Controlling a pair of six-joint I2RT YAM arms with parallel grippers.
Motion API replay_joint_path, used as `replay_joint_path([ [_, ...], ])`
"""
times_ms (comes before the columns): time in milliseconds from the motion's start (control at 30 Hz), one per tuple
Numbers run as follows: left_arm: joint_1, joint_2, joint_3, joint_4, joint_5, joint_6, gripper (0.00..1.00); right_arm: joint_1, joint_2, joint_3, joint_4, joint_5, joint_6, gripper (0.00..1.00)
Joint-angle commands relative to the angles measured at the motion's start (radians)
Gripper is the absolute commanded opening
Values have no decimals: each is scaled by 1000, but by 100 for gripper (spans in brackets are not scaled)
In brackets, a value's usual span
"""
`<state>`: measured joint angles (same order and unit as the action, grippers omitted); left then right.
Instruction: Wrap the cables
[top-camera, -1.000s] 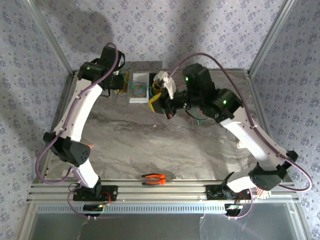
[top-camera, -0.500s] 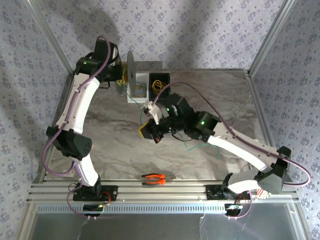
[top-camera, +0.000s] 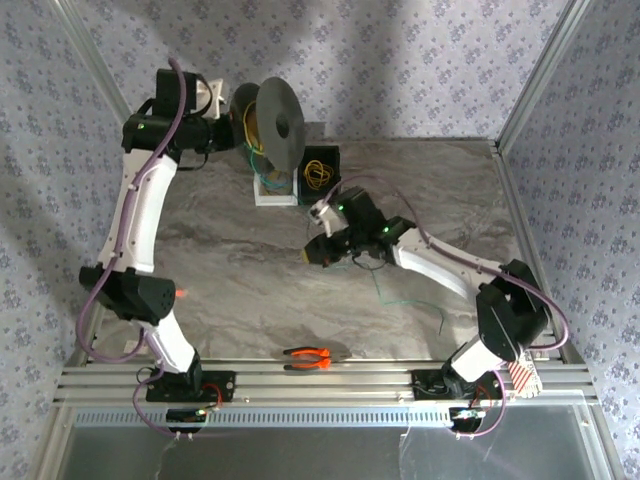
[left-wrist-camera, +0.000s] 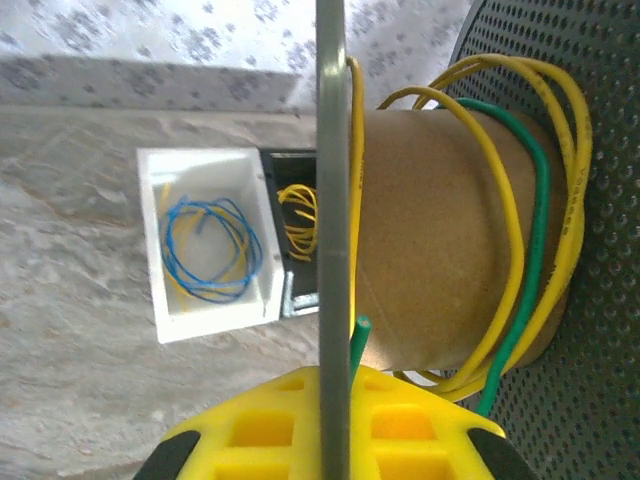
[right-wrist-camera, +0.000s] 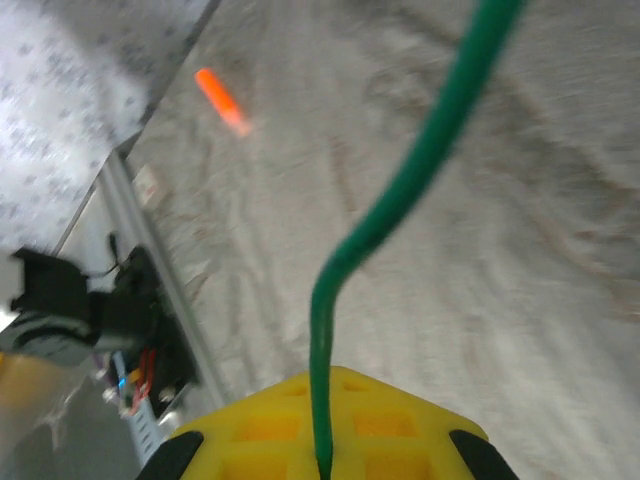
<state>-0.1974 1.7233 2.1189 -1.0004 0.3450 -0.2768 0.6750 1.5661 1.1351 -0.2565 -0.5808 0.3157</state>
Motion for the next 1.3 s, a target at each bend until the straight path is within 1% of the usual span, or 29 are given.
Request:
replay_joint_path([
  [0, 53, -183, -120, 98, 193, 69, 0, -115, 55, 35, -60, -78, -50, 0],
  [33, 69, -217, -161, 101, 213, 84, 0, -139, 80, 49, -90, -70, -79, 0],
  [100, 101, -293, -288, 103, 262, 117, 0, -195, 162, 148, -143, -60, -119, 0],
  [167, 115, -350, -361, 85, 276, 161, 0, -231, 227, 219, -166, -56, -139, 0],
  [333, 115, -430, -448, -53, 270, 303, 0, -308, 396, 472, -285, -50, -189, 0],
  [400, 113, -460, -482, -102, 270, 359, 0, -335, 459, 601, -361, -53, -217, 0],
  [467, 99, -475, -498, -156, 247, 413, 0, -360, 509, 715, -429, -59, -236, 0],
  [533, 68, -482, -511, -203, 185, 456, 0, -382, 557, 833, -499, -63, -250, 0],
  [633, -45, -442, -506, -287, -59, 481, 0, -406, 610, 991, -575, -68, -263, 0],
  [667, -84, -412, -504, -309, -165, 479, 0, -409, 626, 1044, -601, -70, -269, 0],
  [700, -112, -384, -505, -322, -225, 478, 0, -410, 639, 1090, -621, -71, -270, 0],
  [767, -160, -335, -509, -324, -307, 473, 0, -406, 658, 1164, -646, -76, -264, 0],
  [900, -238, -247, -492, -307, -392, 457, 0, -377, 665, 1254, -665, -80, -238, 0],
  [1067, -325, -119, -439, -347, -521, 452, 0, -332, 648, 1304, -695, -64, -235, 0],
  [1167, -371, -70, -417, -351, -567, 450, 0, -315, 632, 1320, -699, -54, -229, 0],
  [1267, -389, -33, -390, -344, -599, 431, 0, -297, 613, 1342, -713, -65, -226, 0],
])
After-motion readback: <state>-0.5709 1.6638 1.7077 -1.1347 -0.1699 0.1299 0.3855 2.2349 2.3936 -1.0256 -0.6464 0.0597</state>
